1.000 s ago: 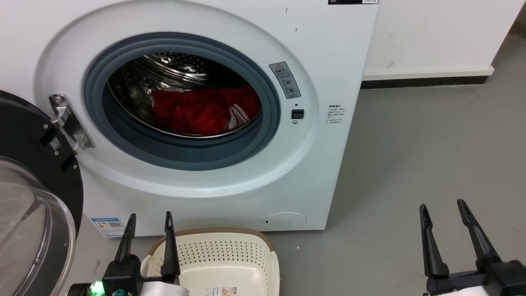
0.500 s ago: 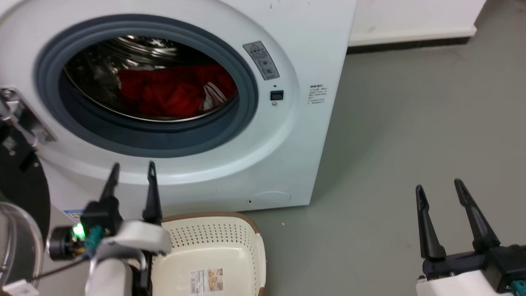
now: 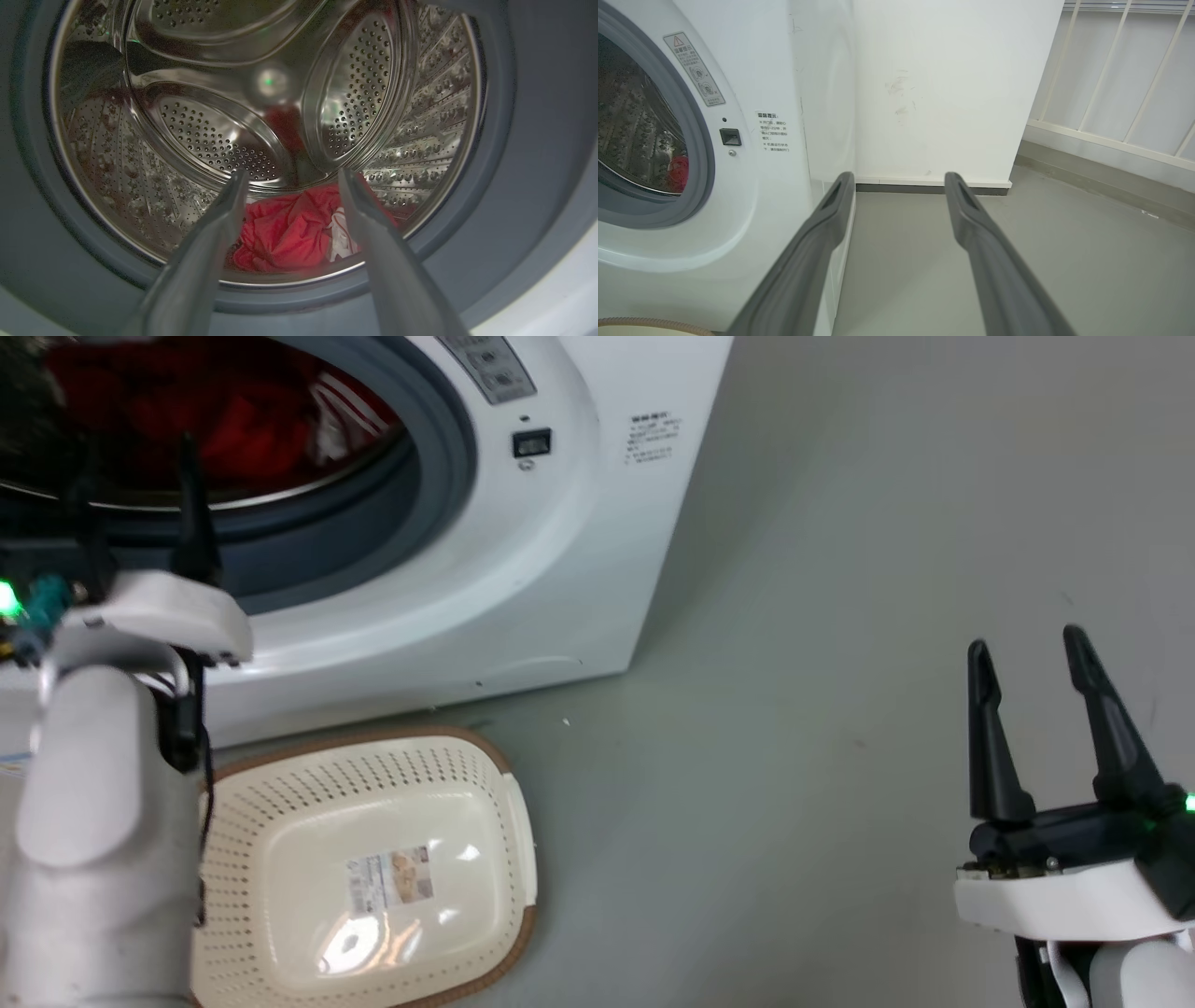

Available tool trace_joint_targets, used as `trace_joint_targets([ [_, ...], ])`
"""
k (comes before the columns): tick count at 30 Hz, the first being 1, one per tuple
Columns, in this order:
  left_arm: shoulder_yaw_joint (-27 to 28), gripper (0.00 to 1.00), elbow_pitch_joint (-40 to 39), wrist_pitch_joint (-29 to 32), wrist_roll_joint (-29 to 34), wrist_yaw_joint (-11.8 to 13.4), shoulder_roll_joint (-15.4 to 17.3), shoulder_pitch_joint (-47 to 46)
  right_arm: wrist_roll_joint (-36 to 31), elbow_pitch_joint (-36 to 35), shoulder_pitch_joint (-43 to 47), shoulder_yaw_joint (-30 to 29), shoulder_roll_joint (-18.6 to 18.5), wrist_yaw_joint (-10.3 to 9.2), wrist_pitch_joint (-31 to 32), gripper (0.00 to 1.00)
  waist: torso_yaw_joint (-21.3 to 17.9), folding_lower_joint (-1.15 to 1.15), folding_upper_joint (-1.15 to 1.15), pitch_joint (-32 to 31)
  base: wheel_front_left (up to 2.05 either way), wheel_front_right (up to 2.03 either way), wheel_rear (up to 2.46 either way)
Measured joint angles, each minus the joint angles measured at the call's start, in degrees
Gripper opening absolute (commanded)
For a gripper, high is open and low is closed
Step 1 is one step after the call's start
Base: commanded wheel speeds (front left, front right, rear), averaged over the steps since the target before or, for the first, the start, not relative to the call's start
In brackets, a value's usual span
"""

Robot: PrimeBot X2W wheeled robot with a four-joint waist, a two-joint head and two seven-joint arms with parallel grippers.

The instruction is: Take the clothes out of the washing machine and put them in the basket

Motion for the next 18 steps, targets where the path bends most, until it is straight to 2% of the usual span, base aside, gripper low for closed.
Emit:
trace_joint_targets([
  [6, -0.3, 1.0, 8.9, 0.7, 0.9, -1.3, 6.1, -11.8, 2.9, -0.6, -3.1, -0.2, 0.0, 0.0, 0.0, 1.0, -3.4, 0.01, 0.0, 6.6, 0.0, 0.0, 0.0],
  [13, -2.6, 1.0, 14.8, 7.8, 2.3, -2.8, 12.0, -24.2, 5.9, -1.4, -5.7, -0.7, 0.0, 0.0, 0.0, 1.0, -7.2, 0.0, 0.0, 13.6, 0.0, 0.0, 0.0],
  [18, -5.1, 1.0, 17.3, 15.7, 3.5, -3.7, 14.5, -32.2, 7.5, -2.6, -7.3, -0.8, 0.0, 0.0, 0.0, 1.0, -9.0, 0.0, 0.0, 18.5, 0.0, 0.0, 0.0],
])
